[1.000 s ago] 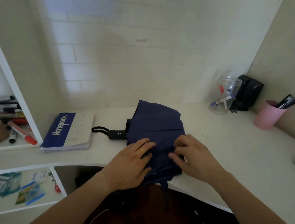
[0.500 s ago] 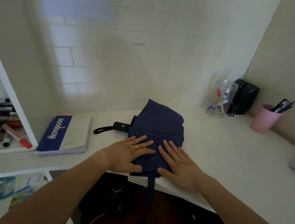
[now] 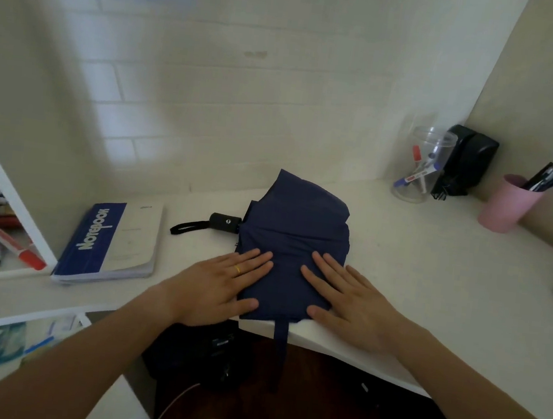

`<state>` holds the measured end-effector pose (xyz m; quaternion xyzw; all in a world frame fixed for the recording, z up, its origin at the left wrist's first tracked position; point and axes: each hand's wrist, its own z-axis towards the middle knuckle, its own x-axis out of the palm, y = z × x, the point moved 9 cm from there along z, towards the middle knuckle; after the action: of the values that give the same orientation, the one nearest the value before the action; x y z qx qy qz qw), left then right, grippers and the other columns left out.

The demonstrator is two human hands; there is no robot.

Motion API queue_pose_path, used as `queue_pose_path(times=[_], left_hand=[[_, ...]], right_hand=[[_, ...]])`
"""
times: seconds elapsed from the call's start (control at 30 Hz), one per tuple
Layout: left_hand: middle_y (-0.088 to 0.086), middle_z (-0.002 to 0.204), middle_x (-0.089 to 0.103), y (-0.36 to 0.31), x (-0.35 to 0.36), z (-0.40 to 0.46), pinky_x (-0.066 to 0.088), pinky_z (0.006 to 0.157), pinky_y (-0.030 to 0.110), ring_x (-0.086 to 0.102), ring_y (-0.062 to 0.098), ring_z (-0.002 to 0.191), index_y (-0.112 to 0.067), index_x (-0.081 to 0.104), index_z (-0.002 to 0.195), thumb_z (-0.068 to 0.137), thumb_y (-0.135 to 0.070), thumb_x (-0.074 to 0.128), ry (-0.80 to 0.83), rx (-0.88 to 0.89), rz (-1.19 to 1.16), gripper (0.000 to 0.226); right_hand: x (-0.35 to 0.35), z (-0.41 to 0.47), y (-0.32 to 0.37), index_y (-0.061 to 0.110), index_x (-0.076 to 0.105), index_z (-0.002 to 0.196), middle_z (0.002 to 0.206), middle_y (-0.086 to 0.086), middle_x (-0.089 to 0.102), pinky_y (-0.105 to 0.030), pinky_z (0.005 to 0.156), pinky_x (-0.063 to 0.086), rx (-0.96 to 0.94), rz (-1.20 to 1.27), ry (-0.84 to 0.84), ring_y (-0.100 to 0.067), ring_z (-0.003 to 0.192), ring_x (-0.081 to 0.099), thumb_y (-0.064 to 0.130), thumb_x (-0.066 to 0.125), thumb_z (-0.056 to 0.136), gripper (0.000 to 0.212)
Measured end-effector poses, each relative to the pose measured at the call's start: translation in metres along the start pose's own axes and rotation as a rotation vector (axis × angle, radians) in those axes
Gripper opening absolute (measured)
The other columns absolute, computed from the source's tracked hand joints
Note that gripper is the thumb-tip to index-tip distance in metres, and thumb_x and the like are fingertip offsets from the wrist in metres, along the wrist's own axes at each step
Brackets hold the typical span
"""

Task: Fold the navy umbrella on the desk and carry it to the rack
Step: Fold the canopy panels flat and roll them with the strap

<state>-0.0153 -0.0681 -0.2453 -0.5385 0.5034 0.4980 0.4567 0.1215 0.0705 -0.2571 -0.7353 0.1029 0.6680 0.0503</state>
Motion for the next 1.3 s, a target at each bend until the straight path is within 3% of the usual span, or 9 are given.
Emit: queue_pose_path(times=[0.17,0.33,0.4,0.53,0.67,0.73,0.97,1.17,1.3], left_hand=[[0.006,0.155,0.048,-0.03,-0.044,0.012,0.009,0.128,0.031,0.04,0.014,0.144,-0.013,0.07,0.127,0.106,-0.051,0.02,-0.339,-0.069,0.107,0.066],[-0.009,0.171,-0.001,-0.042,-0.01,0.012,0.005,0.129,0.036,-0.006,0.006,0.156,-0.033,0.005,0.162,0.108,-0.052,0.017,-0.195,0.068,0.029,0.058],[-0.014,0.169,-0.013,-0.034,0.003,0.007,0.001,0.128,0.038,-0.021,0.001,0.152,-0.038,-0.005,0.16,0.108,-0.056,0.01,-0.15,0.047,-0.009,0.057],[-0.017,0.168,-0.014,-0.035,0.005,0.007,-0.002,0.128,0.038,-0.023,0.0,0.152,-0.046,-0.004,0.159,0.108,-0.057,0.009,-0.156,0.041,-0.052,0.053],[-0.018,0.168,-0.012,-0.035,0.005,0.006,0.001,0.128,0.039,-0.021,0.0,0.152,-0.049,-0.001,0.158,0.108,-0.057,0.01,-0.176,0.041,-0.065,0.052],[-0.017,0.169,-0.01,-0.035,0.004,0.006,0.001,0.128,0.039,-0.02,0.001,0.152,-0.048,0.001,0.158,0.108,-0.056,0.012,-0.19,0.046,-0.067,0.052],[-0.012,0.17,-0.003,-0.032,0.005,0.006,0.002,0.128,0.037,-0.014,0.005,0.155,-0.044,0.007,0.16,0.109,-0.055,0.013,-0.239,0.057,-0.045,0.053],[-0.009,0.17,0.008,-0.032,0.003,0.003,0.005,0.128,0.036,-0.002,0.009,0.157,-0.042,0.016,0.16,0.109,-0.054,0.016,-0.293,0.056,-0.059,0.052],[-0.005,0.159,0.043,-0.04,-0.009,-0.01,0.029,0.122,0.037,0.038,0.017,0.145,-0.037,0.036,0.155,0.109,-0.05,0.029,-0.43,0.036,-0.025,0.049]], right_hand=[[0.005,-0.001,0.005,0.044,-0.017,0.155,0.162,0.016,-0.029,-0.032,0.123,-0.013,0.008,0.03,-0.023,-0.002,0.146,-0.033,0.065,0.013,0.101,0.065],[-0.004,-0.003,0.011,0.043,-0.006,0.157,0.165,0.015,-0.022,-0.035,0.126,-0.002,-0.015,0.013,0.0,-0.004,0.151,-0.022,0.067,0.019,0.099,0.067],[-0.03,0.004,0.01,0.04,0.023,0.157,0.168,0.011,0.01,-0.032,0.125,0.012,-0.015,0.066,-0.047,-0.012,0.155,0.009,0.065,0.032,0.098,0.065],[-0.127,0.049,-0.045,0.022,0.062,0.131,0.13,-0.001,0.063,-0.034,0.104,0.043,0.179,0.428,-0.572,-0.021,0.121,0.056,0.044,0.064,0.092,0.044],[-0.115,0.124,-0.099,0.018,0.032,0.155,0.158,-0.007,0.039,-0.043,0.112,0.038,0.517,0.795,-0.243,-0.03,0.141,0.041,0.053,0.061,0.09,0.079],[-0.11,0.139,-0.102,0.007,0.049,0.143,0.146,-0.011,0.052,-0.04,0.098,0.047,0.572,0.86,-0.133,-0.031,0.126,0.054,0.045,0.071,0.086,0.072],[-0.173,0.118,-0.062,0.01,0.079,0.097,0.093,-0.008,0.076,-0.036,0.077,0.06,0.276,0.759,-0.296,-0.027,0.09,0.072,0.021,0.086,0.076,0.024],[-0.178,0.034,0.018,0.021,0.08,0.096,0.091,0.004,0.076,-0.033,0.082,0.057,0.001,0.411,-0.453,-0.013,0.085,0.069,0.032,0.082,0.08,0.02],[-0.105,-0.002,0.057,0.025,0.077,0.108,0.115,0.009,0.073,-0.036,0.092,0.053,-0.083,0.139,-0.384,-0.015,0.108,0.064,0.023,0.071,0.086,0.023]])
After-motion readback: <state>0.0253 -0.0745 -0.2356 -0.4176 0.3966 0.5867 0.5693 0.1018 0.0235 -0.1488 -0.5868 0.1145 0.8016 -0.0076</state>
